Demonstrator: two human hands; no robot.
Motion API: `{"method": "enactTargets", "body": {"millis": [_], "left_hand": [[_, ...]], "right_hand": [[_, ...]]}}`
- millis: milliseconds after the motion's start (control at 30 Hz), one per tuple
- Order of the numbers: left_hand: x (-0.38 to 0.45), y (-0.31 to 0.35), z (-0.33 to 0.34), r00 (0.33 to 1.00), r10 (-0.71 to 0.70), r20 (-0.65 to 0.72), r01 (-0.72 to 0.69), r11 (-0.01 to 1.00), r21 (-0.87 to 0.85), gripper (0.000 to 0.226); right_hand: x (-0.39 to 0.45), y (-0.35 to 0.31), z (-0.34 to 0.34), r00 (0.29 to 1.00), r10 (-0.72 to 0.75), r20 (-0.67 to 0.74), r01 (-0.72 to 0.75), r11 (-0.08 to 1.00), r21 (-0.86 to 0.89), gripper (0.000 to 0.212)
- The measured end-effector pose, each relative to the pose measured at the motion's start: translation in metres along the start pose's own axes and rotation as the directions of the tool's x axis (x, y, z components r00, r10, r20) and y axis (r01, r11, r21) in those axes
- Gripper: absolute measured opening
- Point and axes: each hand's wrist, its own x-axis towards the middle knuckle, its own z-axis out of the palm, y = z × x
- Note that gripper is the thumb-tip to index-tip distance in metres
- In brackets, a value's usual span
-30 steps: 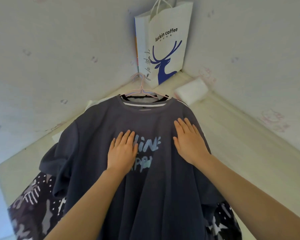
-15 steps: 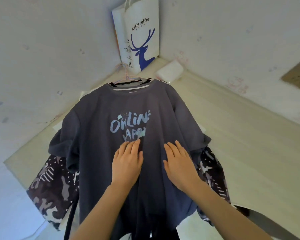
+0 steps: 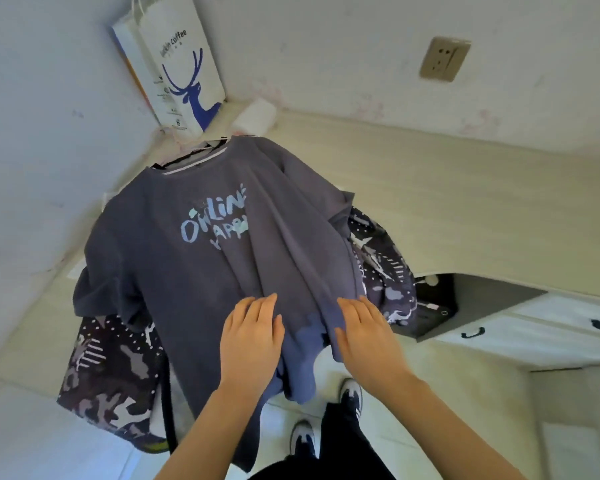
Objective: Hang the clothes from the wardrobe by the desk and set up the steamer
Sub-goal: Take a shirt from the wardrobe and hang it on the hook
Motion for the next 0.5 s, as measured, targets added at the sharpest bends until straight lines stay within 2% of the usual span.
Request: {"method": "enactTargets", "body": {"millis": [100,200,333,500], "left_hand": [[-0.008,0.026,-0.002,0.994,0.102,0.037,-0.101,0.994,-0.039,0.038],[-0.014,0.058,-0.004,0.975,0.213,0.057,-0.209,0.975,-0.073,0.037],[-0.027,0.108,-0.002,0.938,0.339,0.077,-0.327,0.935,-0.141,0.035],[-0.061,0.178,0.003,0.875,0.467,0.128,-0.435,0.874,-0.217,0.029]], "right_hand": [[-0.036,0.007,-0.009,0.997,0.063,-0.048,-0.059,0.995,0.081,0.043],[-0.070,0.018,-0.018,0.986,0.142,-0.084,-0.135,0.987,0.086,0.043],[-0.118,0.037,-0.029,0.953,0.301,-0.037,-0.293,0.945,0.146,0.047],[-0.199,0.072,-0.039,0.902,0.424,-0.076,-0.406,0.896,0.180,0.044]]}}
